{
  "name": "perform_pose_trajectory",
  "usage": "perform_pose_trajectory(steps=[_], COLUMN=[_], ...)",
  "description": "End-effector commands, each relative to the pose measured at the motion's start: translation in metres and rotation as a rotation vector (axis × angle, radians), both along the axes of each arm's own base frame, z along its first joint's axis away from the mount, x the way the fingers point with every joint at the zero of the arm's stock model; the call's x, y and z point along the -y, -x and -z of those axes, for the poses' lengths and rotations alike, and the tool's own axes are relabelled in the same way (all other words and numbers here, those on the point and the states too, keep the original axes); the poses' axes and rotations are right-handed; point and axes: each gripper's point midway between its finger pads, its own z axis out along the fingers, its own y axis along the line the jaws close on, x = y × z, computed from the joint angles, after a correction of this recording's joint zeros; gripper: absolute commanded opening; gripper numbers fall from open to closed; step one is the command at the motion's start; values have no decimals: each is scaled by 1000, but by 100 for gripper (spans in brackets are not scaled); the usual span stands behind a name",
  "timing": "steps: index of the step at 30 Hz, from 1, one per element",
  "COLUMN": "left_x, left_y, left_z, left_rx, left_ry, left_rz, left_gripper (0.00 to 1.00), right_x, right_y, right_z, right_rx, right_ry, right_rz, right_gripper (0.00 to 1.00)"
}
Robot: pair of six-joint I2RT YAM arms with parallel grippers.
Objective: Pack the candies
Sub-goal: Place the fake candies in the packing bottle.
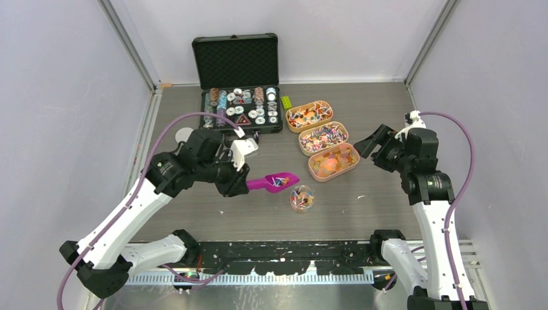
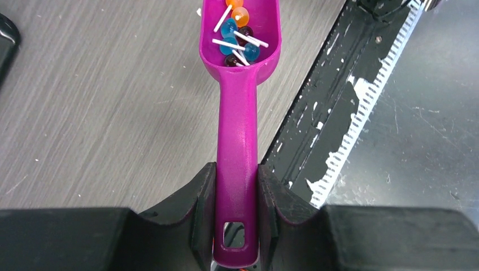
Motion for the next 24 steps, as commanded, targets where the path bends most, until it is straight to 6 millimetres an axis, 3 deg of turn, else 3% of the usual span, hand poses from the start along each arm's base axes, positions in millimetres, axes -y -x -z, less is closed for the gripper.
perform_pose_trajectory(steps=[1,9,24], left_x=[3,14,24], left_y=[8,13,6], left_z=[2,17,51], left_rx=[-24,-64,-165], left_ry=[-7,-61,-246], left_rz=[33,84,106], left_gripper=[0,0,0], right_x=[2,3,4], right_y=[0,0,5], right_z=[-23,-22,-34], right_rx=[76,76,117], right_ry=[22,36,52], right_rz=[-6,-11,-14], right_gripper=[75,75,76])
